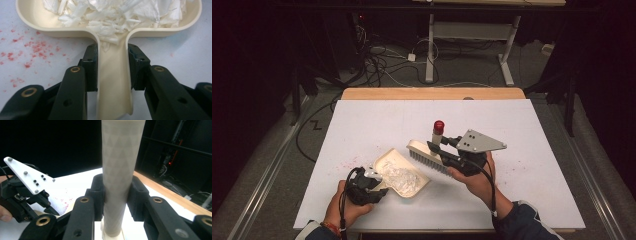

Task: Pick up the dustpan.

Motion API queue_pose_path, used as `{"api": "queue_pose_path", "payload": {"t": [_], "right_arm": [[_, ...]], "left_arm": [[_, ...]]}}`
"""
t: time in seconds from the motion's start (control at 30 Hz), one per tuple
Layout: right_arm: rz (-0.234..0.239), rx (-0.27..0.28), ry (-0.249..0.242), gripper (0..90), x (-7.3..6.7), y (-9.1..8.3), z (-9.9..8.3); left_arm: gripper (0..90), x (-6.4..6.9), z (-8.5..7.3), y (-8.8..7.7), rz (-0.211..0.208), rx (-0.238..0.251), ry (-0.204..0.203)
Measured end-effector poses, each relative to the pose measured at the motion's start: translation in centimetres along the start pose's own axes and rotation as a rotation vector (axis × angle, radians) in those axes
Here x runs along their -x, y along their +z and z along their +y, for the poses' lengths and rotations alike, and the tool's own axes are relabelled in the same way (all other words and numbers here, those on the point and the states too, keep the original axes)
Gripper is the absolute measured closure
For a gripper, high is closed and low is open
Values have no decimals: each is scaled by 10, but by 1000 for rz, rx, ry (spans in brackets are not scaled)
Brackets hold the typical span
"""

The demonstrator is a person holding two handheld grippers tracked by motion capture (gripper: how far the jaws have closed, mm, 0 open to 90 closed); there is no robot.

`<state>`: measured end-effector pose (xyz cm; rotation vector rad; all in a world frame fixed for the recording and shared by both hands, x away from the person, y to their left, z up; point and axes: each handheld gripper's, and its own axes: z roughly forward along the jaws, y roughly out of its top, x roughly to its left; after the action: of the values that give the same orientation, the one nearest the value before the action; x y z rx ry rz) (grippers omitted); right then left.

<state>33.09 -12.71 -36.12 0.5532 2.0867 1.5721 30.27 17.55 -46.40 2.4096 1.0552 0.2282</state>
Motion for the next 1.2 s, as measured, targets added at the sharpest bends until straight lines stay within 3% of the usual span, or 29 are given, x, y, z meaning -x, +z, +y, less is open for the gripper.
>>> {"api": "queue_pose_path", "payload": {"t": [0.27,0.37,0.43,0.67,0.93,1.03,1.2], "right_arm": [[-10,-23,-18,705,12,-22,2],[-18,-10,-3,705,22,-41,2],[-20,-11,0,705,24,-43,2],[-32,-45,36,705,44,-76,-7],[-62,-67,42,705,54,-104,-13],[-42,-91,53,705,57,-116,-19],[-51,-119,56,705,59,-126,-26]], "left_arm": [[630,-4,1,1,4,9,-21],[630,-5,1,2,3,11,-29],[631,-6,2,2,3,12,-35],[631,-11,1,3,-2,20,-49],[630,-12,1,4,-3,23,-53],[630,-13,1,3,-4,30,-66],[630,-17,1,2,4,42,-81]]}}
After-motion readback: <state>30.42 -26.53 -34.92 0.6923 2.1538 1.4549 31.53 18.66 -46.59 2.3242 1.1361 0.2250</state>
